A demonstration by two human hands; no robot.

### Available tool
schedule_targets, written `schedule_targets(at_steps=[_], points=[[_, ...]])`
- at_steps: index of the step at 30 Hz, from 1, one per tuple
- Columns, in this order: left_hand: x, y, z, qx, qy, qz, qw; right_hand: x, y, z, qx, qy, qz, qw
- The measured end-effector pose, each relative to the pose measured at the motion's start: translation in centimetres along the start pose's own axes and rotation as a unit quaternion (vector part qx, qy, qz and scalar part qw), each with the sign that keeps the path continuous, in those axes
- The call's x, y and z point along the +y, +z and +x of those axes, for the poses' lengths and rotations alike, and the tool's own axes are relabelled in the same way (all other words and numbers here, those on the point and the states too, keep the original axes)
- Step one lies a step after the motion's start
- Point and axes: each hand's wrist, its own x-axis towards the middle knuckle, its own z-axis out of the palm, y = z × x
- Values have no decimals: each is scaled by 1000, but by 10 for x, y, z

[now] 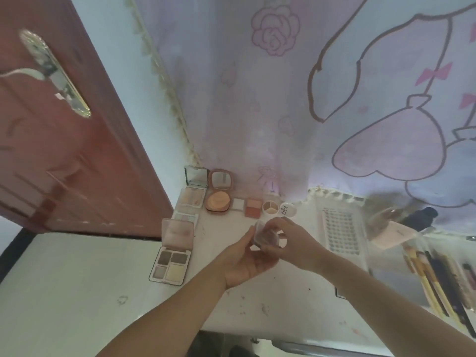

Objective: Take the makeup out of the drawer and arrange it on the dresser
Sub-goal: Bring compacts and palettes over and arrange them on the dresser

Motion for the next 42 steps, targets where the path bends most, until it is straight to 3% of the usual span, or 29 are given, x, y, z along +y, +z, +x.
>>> schedule_targets(at_steps=[12, 21, 32, 36, 39, 42], points=[[19, -19, -36, -4, 35, -41, 999, -40, 14, 22, -42, -81, -60, 994], [38, -22, -41, -15, 33, -24, 999, -59, 26, 39, 21, -29, 15, 999], [51, -27, -42, -11, 8, 7, 1000, -68, 25, 46, 5, -39, 23, 999], [52, -27, -41, 8, 11, -10, 1000, -68, 22, 46, -36, -59, -27, 997], [53, -24, -41, 8, 16, -11, 1000, -67, 18, 46, -49, -40, 7, 998], [53, -22, -44, -2, 7, -10, 1000, -66, 13, 46, 5, 4, 73, 997]])
